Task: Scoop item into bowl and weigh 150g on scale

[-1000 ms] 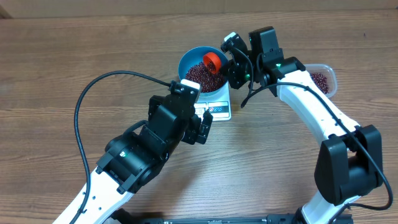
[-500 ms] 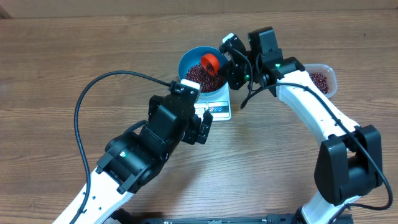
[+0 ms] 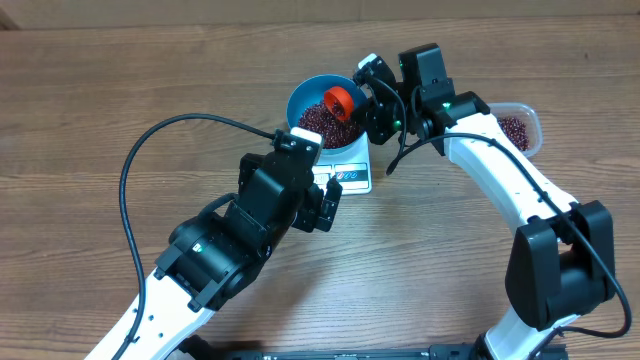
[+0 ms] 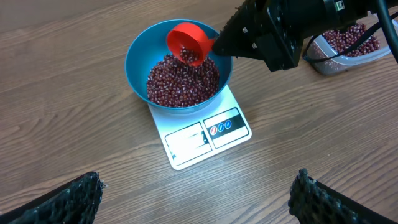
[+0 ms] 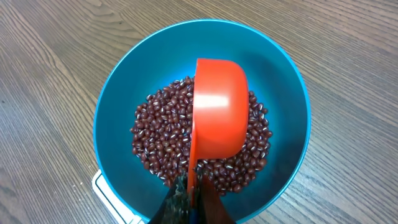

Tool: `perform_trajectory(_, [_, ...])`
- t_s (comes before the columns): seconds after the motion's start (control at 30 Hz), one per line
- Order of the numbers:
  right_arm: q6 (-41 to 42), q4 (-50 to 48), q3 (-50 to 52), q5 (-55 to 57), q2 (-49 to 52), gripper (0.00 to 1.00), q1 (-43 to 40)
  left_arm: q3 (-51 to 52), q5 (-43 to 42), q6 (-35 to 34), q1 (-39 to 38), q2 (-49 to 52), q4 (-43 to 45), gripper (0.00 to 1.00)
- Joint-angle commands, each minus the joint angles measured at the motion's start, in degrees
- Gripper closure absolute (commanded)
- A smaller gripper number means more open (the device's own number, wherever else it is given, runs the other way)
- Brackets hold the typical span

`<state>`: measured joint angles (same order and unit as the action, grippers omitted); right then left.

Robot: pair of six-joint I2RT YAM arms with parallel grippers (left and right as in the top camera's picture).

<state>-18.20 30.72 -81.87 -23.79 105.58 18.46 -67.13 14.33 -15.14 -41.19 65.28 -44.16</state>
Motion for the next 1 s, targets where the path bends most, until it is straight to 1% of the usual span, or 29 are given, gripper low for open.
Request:
perform_trajectory(0.0, [0.4, -0.4, -1.8, -0.7, -2.2, 0.96, 0.1, -0.9, 0.0, -1.2, 0.4, 0.3, 0.2, 0.01])
perform_trajectory(0.87, [0.4, -0.4, -1.8, -0.7, -2.2, 0.96, 0.1, -0.9, 0.0, -1.2, 0.4, 0.3, 0.2, 0.01])
perform_trajectory(0.97, [1.0, 0.0, -1.8, -3.3, -2.2, 0.96, 0.2, -0.9, 0.0, -1.2, 0.4, 0.3, 0.2, 0.01])
